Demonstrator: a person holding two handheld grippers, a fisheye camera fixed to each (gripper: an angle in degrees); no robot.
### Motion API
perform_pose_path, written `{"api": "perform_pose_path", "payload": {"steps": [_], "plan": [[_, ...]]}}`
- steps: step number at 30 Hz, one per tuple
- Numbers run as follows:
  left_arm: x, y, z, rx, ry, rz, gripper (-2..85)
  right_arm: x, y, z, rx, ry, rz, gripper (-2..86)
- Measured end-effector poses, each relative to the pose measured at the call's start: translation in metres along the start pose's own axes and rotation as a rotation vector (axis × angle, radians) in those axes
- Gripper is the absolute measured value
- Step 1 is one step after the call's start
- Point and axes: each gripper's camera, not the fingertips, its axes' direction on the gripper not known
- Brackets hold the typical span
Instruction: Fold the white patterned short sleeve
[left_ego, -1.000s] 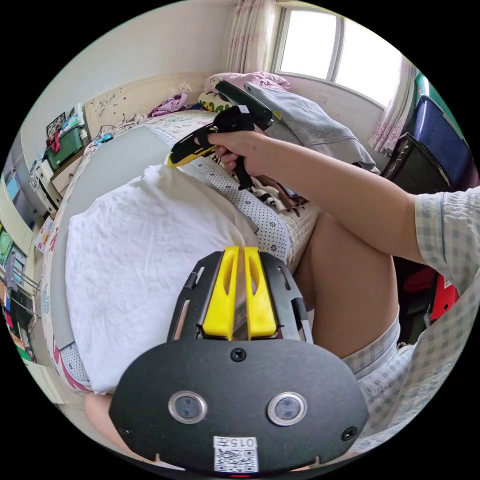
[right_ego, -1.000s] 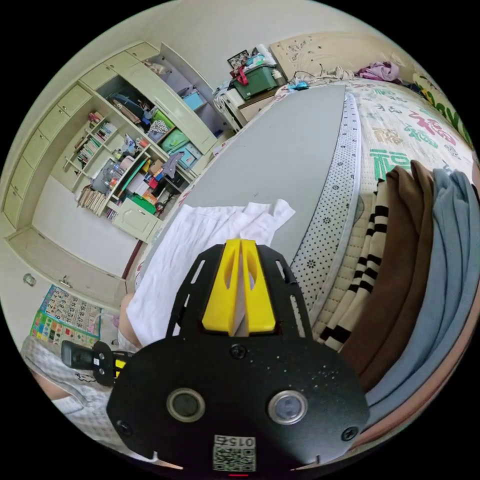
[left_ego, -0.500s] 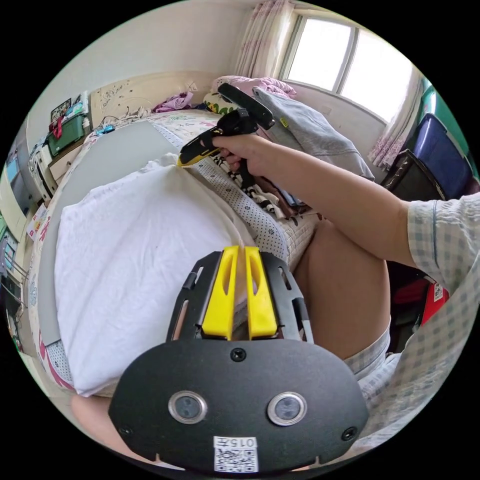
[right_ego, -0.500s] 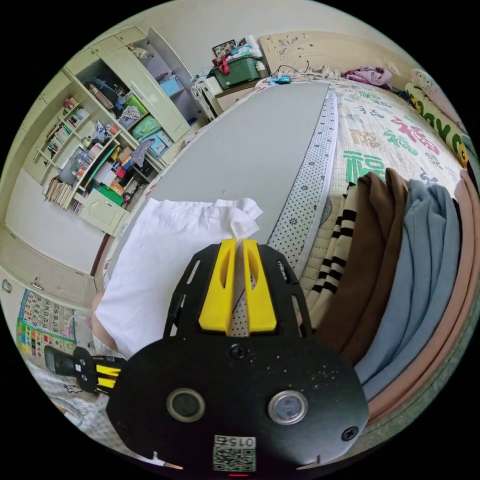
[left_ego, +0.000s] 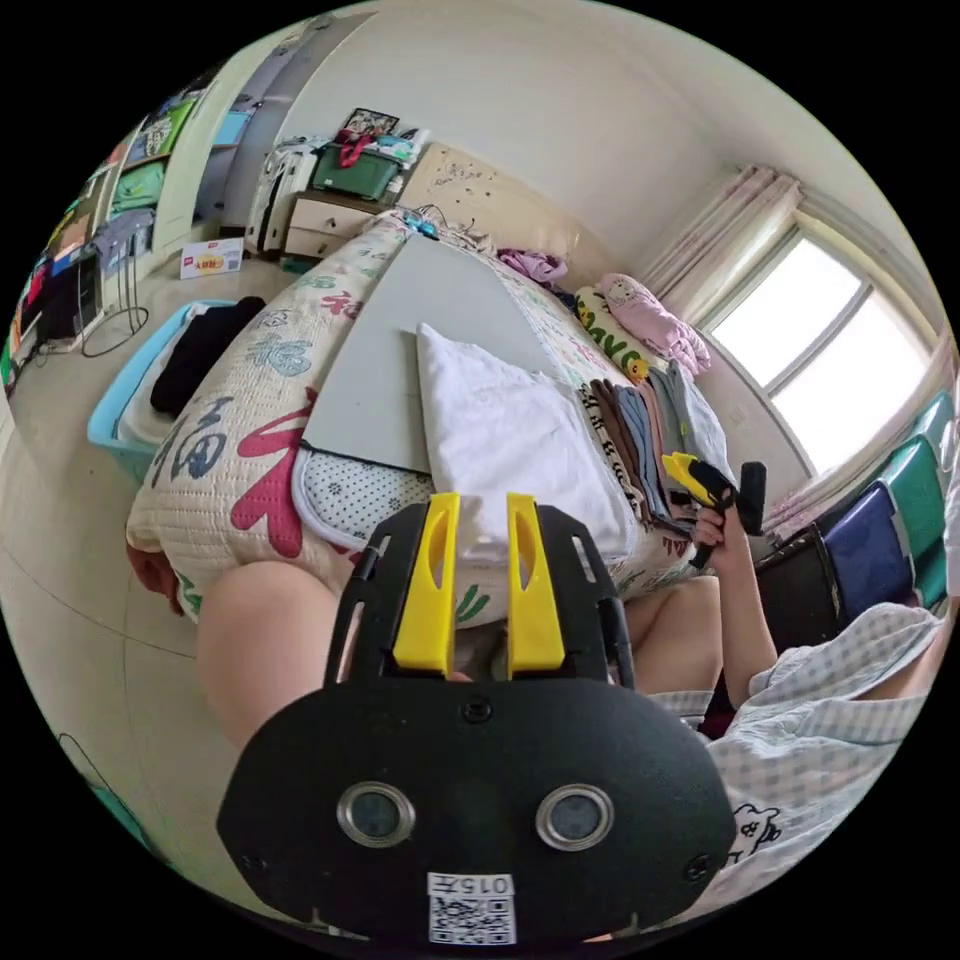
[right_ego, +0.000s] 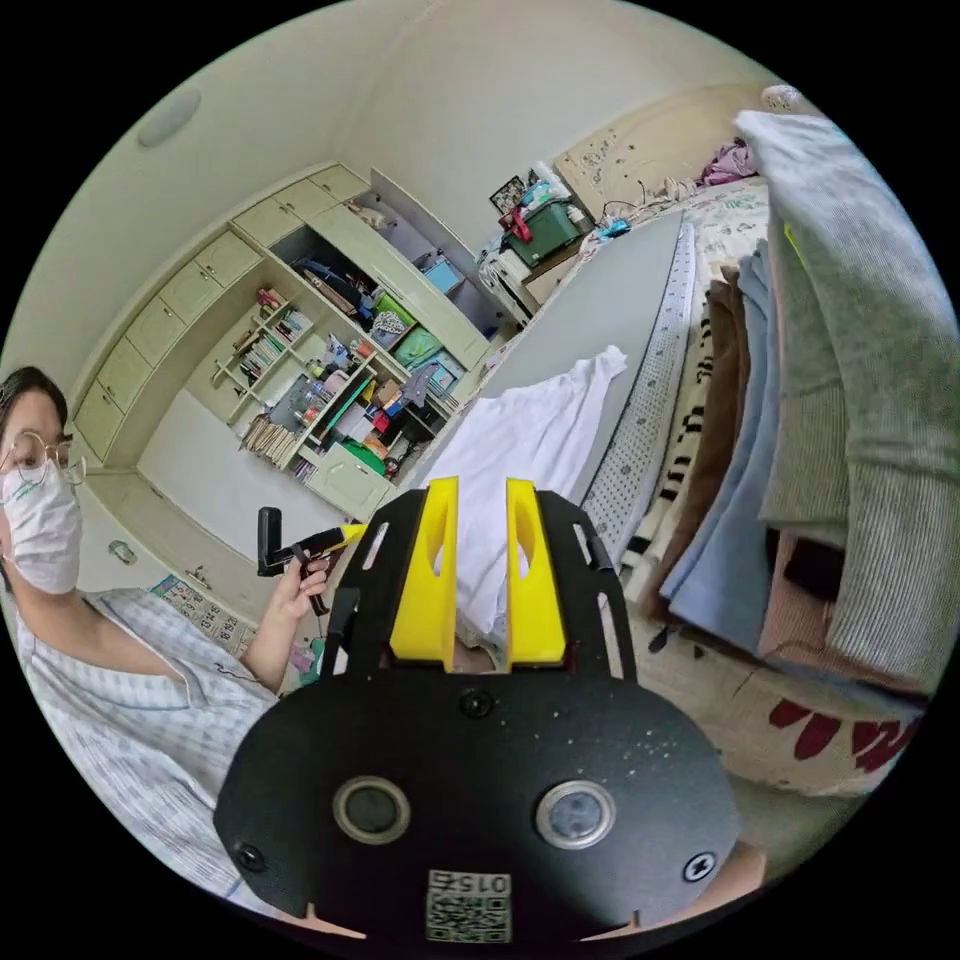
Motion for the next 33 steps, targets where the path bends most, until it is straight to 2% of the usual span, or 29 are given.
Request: {"api": "perform_pose_path", "payload": {"steps": [3,7,12,16,19,23,33], "plan": [[-0.027,-0.001,0.008,0.008,0.046,-0.071,11.3,-0.001,0.054,0.004,-0.030,-0.013,0.127,9.9],[-0.045,-0.011,0.031,-0.049,0.141,-0.088,11.5,-0.016,0.054,0.009,-0.112,-0.041,0.145,11.3],[-0.063,-0.021,0.050,-0.089,0.157,-0.094,10.4,-0.039,0.044,0.014,-0.183,0.059,0.149,11.7],[-0.084,-0.027,0.055,-0.104,0.214,-0.109,7.4,-0.051,0.055,-0.003,-0.147,-0.002,0.190,10.7],[-0.090,-0.027,0.044,-0.063,0.265,-0.078,1.7,-0.072,0.067,-0.008,-0.165,-0.018,0.182,10.6],[-0.099,-0.025,0.027,-0.038,0.342,-0.064,0.4,-0.088,0.092,-0.010,-0.133,-0.115,0.243,11.7],[-0.142,0.003,0.014,-0.051,0.343,-0.131,0.0,-0.148,0.152,0.032,-0.178,-0.266,0.285,8.6]]}}
